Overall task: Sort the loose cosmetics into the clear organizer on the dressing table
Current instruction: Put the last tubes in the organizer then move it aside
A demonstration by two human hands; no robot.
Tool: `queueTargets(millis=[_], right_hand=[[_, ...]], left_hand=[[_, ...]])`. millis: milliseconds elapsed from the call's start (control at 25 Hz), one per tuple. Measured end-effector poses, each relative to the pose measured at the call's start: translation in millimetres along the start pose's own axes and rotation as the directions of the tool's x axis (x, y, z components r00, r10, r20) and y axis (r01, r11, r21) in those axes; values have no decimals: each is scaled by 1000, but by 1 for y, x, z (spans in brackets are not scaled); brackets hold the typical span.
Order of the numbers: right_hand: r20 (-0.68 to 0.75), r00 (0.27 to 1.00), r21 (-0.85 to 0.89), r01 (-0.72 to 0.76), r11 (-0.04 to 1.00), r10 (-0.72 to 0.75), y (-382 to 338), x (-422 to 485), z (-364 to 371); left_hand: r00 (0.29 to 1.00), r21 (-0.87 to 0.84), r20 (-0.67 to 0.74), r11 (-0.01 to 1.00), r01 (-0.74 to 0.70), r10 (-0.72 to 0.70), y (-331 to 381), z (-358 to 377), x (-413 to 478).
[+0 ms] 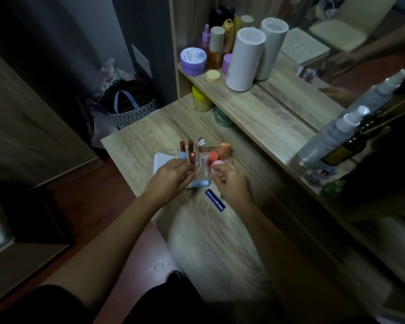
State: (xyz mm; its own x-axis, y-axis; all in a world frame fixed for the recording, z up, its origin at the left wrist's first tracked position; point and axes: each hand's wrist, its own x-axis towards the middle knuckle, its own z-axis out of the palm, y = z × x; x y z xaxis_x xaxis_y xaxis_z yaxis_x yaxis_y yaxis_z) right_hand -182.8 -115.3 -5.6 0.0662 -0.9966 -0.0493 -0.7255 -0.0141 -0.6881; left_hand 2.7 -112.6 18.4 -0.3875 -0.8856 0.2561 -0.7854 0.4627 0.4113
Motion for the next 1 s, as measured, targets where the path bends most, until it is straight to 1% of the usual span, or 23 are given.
queueTargets(millis=[40, 120, 200, 280, 360, 440, 520, 640, 680, 760, 800, 880, 1000], right_hand=[[17, 1000, -55, 21, 998, -20, 2, -10, 2], [99, 995, -178, 50, 983, -33, 5, -23, 8], [195, 980, -302, 38, 953, 22, 6, -28, 14], [252, 963, -393, 15, 920, 92, 5, -31, 19], [275, 954, -448, 15, 894, 122, 5, -33, 22], [280, 951, -476, 17, 879, 132, 5, -35, 25], [268, 951, -469, -11, 883, 155, 4, -35, 27], [228, 957, -427, -69, 902, 181, 3, -36, 27], [217, 958, -412, -82, 907, 185, 3, -37, 26], [187, 962, -367, -117, 923, 197, 4, -40, 27], [169, 963, -333, -144, 932, 209, 5, -43, 27], [136, 963, -260, -193, 946, 234, 6, -48, 28], [91, 953, -179, -269, 946, 288, 5, -53, 32]], left_hand=[[998, -10, 60, 1000, 6, -6, 0, 8, -6], [977, 1, 210, 999, 47, -46, -1, 24, -9], [953, 87, 295, 995, 48, -72, -1, 37, -6], [952, 166, 302, 986, -1, -50, 1, 43, -9], [957, 212, 289, 976, -52, -11, 3, 45, -18], [968, 237, 247, 971, -26, -34, 2, 46, -28], [974, 196, 207, 980, 45, -87, 1, 47, -34], [966, 119, 213, 985, 122, -146, 2, 49, -34], [956, 57, 207, 978, 200, -208, 3, 49, -33], [907, -48, 172, 917, 397, -384, 3, 49, -33], [886, -80, 143, 888, 454, -440, 2, 49, -33], [881, -67, 108, 881, 468, -460, 1, 48, -33], [889, 22, 182, 906, 423, -420, 1, 48, -30]])
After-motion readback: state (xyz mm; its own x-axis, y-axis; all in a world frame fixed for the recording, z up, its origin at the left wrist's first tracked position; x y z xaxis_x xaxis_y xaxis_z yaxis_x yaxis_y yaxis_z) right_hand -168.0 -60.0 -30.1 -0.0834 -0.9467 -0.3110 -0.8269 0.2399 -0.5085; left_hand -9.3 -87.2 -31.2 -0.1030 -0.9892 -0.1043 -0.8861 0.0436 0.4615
